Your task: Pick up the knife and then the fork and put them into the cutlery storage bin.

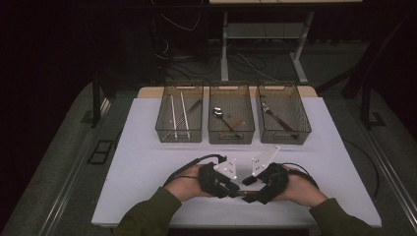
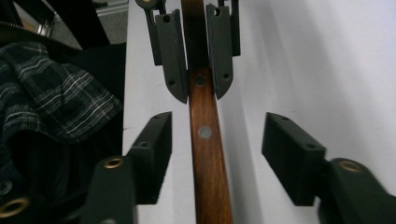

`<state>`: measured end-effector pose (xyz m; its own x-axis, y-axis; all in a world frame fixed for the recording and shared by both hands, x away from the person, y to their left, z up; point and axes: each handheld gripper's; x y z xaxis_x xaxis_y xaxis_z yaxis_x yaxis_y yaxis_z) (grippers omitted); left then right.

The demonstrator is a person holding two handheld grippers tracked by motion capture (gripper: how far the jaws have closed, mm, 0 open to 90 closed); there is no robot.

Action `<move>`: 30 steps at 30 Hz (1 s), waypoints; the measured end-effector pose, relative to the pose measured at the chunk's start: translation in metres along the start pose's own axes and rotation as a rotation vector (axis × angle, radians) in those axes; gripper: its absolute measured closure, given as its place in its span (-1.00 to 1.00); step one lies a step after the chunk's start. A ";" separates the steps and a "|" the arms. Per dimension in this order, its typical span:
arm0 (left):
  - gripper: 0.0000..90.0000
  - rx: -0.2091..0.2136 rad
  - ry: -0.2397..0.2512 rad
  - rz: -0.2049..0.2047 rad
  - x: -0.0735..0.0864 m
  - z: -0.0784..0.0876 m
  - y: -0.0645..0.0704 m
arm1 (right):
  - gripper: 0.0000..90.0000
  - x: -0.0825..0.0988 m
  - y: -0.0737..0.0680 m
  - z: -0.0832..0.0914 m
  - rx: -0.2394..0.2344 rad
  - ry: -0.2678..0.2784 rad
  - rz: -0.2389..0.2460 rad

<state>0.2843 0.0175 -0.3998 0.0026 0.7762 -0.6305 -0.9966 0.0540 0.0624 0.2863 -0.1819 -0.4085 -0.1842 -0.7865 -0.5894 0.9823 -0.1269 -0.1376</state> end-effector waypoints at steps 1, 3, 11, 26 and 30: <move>0.70 0.003 -0.004 0.002 0.000 -0.001 0.001 | 0.05 0.000 0.000 -0.001 0.000 -0.002 0.007; 0.70 0.004 -0.008 -0.010 -0.001 -0.001 0.002 | 0.12 -0.001 -0.002 -0.003 -0.002 -0.008 0.015; 0.70 0.010 -0.007 -0.020 -0.003 -0.001 0.004 | 0.40 -0.002 -0.008 -0.012 -0.030 -0.048 0.049; 0.70 0.009 -0.010 -0.022 -0.002 0.000 0.002 | 0.67 -0.004 -0.014 -0.011 0.024 -0.023 0.102; 0.70 0.014 -0.004 -0.030 -0.001 0.001 0.002 | 0.68 -0.005 -0.016 -0.010 0.035 -0.019 0.101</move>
<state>0.2826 0.0171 -0.3981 0.0330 0.7763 -0.6295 -0.9948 0.0864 0.0543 0.2714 -0.1695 -0.4112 -0.0841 -0.8079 -0.5833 0.9965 -0.0671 -0.0507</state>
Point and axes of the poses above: each handheld gripper's, and its own axes: z roughly backward along the jaws, x roughly out of its underside, y roughly to its right, and after that the axes turned 2 degrees about -y, right-handed
